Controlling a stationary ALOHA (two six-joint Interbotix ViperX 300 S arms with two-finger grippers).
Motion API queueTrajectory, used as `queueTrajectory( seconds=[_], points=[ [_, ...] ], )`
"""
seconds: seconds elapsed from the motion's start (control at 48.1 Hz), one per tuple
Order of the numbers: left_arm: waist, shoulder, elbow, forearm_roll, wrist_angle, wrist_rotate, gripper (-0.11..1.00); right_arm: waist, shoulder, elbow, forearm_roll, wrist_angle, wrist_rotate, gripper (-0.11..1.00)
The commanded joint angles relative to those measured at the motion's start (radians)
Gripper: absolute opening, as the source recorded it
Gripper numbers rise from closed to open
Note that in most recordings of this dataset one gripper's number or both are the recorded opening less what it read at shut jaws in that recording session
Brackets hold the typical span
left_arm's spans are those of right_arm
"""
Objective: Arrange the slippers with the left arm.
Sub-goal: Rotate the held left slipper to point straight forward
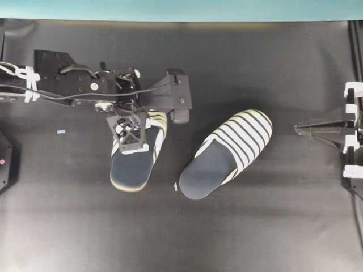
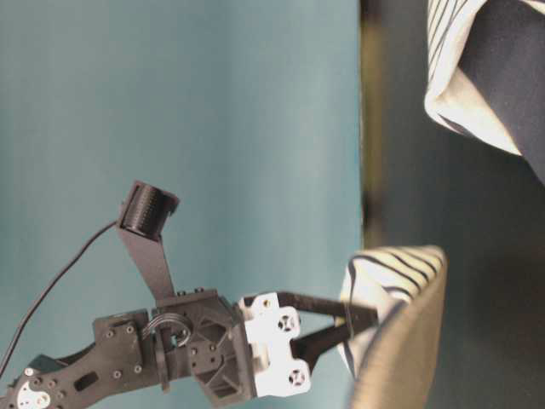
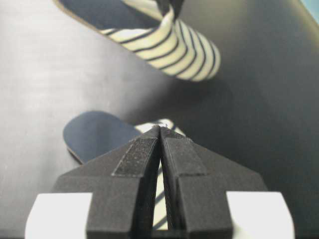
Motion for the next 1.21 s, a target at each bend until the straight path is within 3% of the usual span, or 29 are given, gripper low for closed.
queueTrajectory(
  seconds=[0.0,0.353,0.457,0.686,0.894,1.185],
  points=[
    [0.006,-0.014,-0.009,0.037,-0.021,0.002,0.01,0.003,0.005,-0.006,0.003,-0.014,0.006,0.0],
    [0.009,0.044,0.031,0.035,-0.163,-0.077,0.01,0.003,0.005,0.0,0.011,-0.02,0.006,0.0],
    [0.008,0.084,0.048,0.031,-0.204,-0.141,0.01,0.003,0.005,0.002,0.011,-0.023,0.006,0.0],
    [0.0,0.146,0.052,0.029,-0.206,-0.229,0.01,0.003,0.005,0.005,0.011,-0.025,0.008,0.0],
    [0.0,0.152,0.044,0.029,-0.206,-0.359,0.01,0.003,0.005,0.005,0.011,-0.028,0.009,0.0],
    [0.003,0.147,0.028,0.028,-0.195,-0.419,0.01,0.003,0.005,0.005,0.011,-0.031,0.011,0.0]
  ],
)
